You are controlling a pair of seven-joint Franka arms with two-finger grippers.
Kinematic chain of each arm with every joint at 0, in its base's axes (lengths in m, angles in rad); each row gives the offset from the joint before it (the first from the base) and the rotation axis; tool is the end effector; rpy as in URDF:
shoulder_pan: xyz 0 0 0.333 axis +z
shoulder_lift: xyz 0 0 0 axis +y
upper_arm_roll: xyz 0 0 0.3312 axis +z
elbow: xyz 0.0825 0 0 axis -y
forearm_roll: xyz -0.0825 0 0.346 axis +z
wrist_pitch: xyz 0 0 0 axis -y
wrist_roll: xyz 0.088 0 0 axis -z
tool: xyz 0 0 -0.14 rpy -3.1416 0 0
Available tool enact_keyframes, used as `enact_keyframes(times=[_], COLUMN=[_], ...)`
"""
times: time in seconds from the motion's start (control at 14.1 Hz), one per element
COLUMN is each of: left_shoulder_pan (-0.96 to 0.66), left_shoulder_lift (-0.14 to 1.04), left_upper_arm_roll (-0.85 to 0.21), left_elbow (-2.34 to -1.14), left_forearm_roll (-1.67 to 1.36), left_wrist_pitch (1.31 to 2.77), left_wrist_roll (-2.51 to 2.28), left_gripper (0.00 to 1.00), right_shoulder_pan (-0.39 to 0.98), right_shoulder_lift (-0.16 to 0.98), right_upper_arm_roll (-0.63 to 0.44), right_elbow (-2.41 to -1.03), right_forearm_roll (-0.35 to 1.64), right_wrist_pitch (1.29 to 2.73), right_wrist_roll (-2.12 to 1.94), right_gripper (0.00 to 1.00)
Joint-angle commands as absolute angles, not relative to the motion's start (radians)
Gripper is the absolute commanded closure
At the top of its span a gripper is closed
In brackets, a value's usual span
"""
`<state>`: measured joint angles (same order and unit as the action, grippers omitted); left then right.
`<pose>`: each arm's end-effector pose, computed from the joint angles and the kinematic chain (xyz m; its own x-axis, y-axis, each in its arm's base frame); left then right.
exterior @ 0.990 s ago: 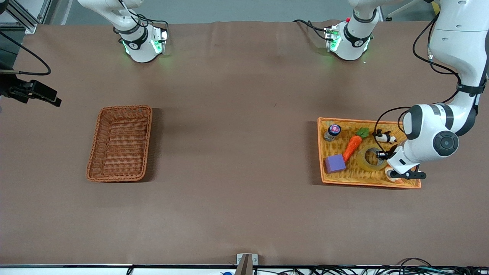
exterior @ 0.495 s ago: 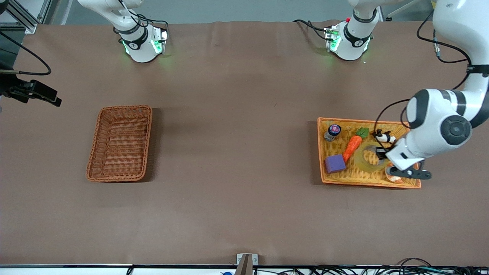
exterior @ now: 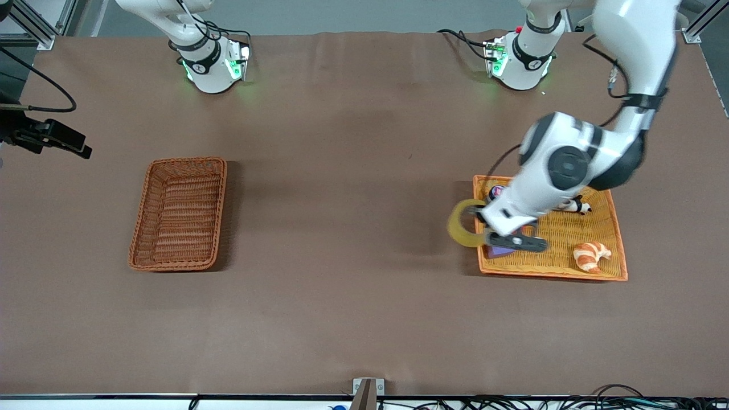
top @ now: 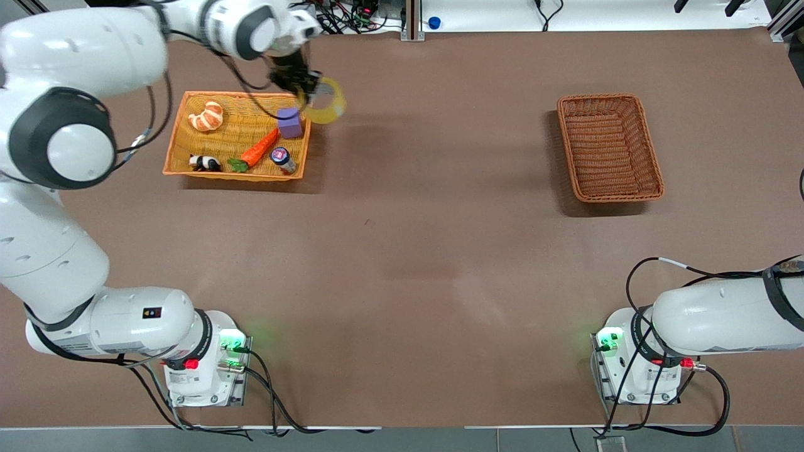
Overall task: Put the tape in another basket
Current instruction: 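Lift the tape roll and carry it to the table middle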
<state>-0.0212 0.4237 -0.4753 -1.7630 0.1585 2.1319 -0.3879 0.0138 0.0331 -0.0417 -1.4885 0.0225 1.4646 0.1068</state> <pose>0.5638 -0.2631 0.3485 0.9872 -0.1578 -0.0228 -0.1565 -0.9864 0.0507 0.5147 -0.0106 0.6160 0.9895 -0.1319 -0.0588 -0.1330 -0.9910 -0.0149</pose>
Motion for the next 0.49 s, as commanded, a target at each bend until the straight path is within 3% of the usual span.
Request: enact_keyframes(times=[0.0, 0.28, 0.42], left_shoulder_pan=[-0.154, -0.328, -0.426], left_shoulder_lift=[0.549, 0.682, 0.792], left_upper_arm_roll=[-0.474, -0.465, -0.456], left_elbow=[-1.625, -1.511, -1.368], left_forearm_roll=[0.175, 0.248, 0.252], left_wrist_pitch=[2.117, 2.117, 2.117], left_wrist_roll=[-0.527, -0.773, -0.822], left_gripper=[0.95, 0.97, 0.98], right_shoulder_pan=[0.0, 0.0, 0.0], right_shoulder_lift=[0.018, 0.018, 0.018], right_upper_arm_roll=[-0.034, -0.034, -0.034], right_elbow=[-1.505, -1.505, -1.505], right_forearm_roll=[0.041, 0.041, 0.041], right_wrist_pitch=[1.463, 1.463, 1.463], right_wrist_roll=[0.097, 0.097, 0.097], right_gripper=[0.0, 0.0, 0.0])
